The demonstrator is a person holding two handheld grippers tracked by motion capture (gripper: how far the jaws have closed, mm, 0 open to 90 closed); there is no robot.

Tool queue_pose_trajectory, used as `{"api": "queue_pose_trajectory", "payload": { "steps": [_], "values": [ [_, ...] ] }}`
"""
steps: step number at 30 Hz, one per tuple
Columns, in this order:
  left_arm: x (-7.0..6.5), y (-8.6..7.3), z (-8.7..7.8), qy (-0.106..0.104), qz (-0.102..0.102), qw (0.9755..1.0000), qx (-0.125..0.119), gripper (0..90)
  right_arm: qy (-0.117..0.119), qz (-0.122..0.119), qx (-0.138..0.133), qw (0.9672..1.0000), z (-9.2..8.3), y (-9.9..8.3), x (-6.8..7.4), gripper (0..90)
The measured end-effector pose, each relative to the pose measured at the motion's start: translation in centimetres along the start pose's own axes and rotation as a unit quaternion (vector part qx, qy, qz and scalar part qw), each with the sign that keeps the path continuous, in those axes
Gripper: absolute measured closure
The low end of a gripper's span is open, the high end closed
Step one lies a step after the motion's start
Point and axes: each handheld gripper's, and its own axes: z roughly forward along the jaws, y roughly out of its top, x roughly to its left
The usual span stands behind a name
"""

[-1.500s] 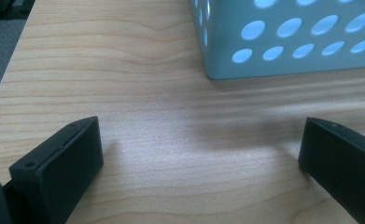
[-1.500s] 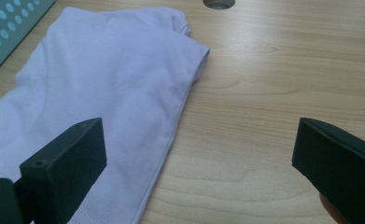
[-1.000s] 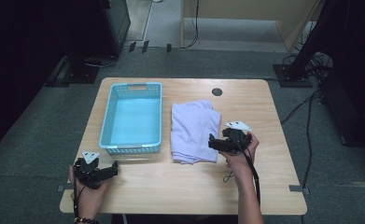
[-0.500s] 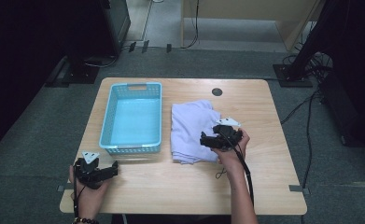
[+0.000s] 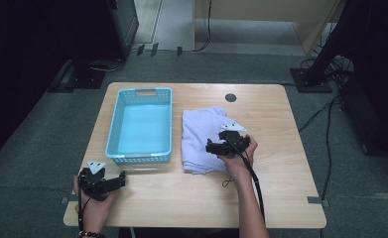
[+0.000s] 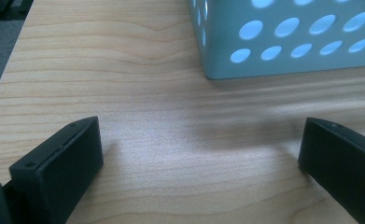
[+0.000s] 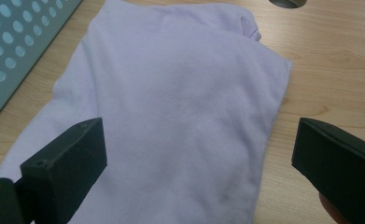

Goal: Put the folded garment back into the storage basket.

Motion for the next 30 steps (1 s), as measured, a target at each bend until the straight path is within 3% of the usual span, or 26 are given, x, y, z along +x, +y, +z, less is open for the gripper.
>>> {"api": "queue_pose_trajectory", "payload": {
  "steps": [30],
  "values": [
    [0.0,0.0,0.0,0.000,0.000,1.0000,0.000,0.0,-0.015,-0.008,0.009,0.9998,2.7,1.2,2.4,0.9]
  ]
}}
